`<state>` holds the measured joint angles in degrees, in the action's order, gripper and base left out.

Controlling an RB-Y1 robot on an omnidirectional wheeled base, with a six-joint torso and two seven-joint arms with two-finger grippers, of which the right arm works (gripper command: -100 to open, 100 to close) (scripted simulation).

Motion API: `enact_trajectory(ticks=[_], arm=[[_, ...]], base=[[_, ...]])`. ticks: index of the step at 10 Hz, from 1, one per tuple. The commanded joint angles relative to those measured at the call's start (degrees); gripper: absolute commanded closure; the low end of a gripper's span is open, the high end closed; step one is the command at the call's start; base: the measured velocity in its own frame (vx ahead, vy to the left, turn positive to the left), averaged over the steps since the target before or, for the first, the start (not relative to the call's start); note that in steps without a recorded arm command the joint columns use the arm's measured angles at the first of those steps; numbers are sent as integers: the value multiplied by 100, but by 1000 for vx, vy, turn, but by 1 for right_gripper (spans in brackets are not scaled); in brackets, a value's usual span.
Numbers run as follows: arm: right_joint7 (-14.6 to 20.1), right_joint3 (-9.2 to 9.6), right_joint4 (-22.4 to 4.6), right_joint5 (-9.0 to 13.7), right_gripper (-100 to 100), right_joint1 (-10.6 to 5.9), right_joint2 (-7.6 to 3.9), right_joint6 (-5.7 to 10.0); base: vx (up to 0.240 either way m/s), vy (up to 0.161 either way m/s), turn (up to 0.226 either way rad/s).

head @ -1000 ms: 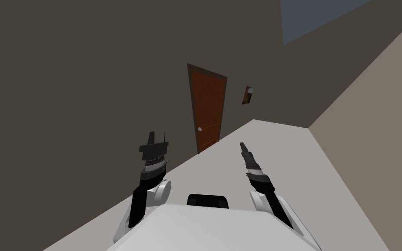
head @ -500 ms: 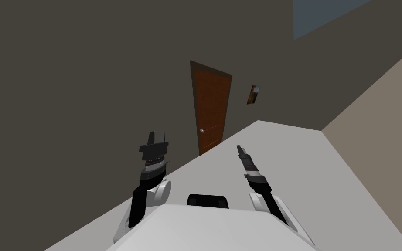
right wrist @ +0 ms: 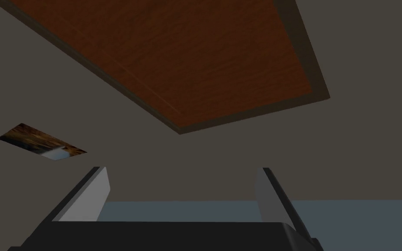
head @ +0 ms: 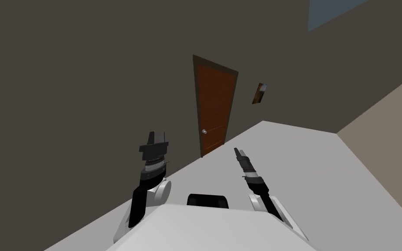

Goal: Pull the door open

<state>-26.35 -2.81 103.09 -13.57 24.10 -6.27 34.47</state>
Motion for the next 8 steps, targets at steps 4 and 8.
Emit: enact_trajectory(ticks=[4, 8], arm=[[-344, -16, -479, -162, -100, -104, -72, 213], [-643, -27, -903, -307, -100, -202, -122, 395]], base=[[103, 29, 57], [106, 21, 58]])
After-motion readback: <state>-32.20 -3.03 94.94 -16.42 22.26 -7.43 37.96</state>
